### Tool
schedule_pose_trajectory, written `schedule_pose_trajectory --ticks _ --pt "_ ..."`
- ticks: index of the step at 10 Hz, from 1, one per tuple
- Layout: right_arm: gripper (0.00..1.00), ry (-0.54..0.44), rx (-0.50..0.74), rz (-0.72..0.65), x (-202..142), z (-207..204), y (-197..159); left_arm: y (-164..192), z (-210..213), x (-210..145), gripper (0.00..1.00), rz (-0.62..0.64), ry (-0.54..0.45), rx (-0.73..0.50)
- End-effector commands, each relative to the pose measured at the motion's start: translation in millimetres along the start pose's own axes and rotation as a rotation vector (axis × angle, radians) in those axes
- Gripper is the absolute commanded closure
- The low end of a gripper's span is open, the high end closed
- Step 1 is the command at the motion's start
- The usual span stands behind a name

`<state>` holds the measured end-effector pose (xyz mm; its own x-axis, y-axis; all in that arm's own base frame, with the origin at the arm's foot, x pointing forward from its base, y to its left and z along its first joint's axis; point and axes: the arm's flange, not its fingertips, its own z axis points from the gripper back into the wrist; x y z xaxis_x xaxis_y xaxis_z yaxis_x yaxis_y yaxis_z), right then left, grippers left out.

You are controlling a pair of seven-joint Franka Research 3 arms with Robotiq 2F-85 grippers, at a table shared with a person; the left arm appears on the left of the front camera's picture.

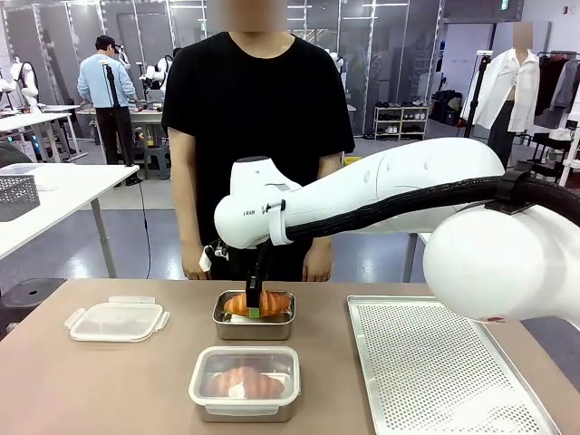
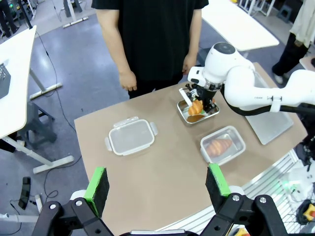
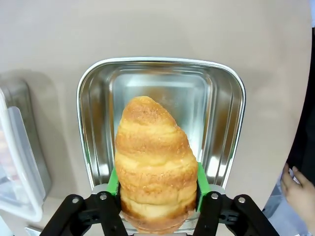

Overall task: Place the bread into the airtight container.
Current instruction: Pick up a Butter Roll and place it into an empty Airtight Container.

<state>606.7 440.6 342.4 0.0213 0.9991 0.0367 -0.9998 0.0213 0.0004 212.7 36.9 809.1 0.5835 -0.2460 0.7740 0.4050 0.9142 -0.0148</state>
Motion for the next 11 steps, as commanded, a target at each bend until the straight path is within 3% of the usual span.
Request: schedule_pose_trajectory --ticks 1,2,11 --pt "0.1 0.008 -0.004 -0.018 5.7 6.6 -5.0 -0.1 0.3 0.6 0.0 -0.001 -0.001 -0.001" --pt "0.0 0.008 -0.004 -0.015 5.6 7.0 -4.0 -0.1 0.3 0.6 0.0 -0.001 -0.001 -0.001" --pt "0.0 -0.008 -0.01 -0.002 0.8 6.5 -2.1 -0.1 0.3 0.6 0.0 -0.001 -0.001 -0.001"
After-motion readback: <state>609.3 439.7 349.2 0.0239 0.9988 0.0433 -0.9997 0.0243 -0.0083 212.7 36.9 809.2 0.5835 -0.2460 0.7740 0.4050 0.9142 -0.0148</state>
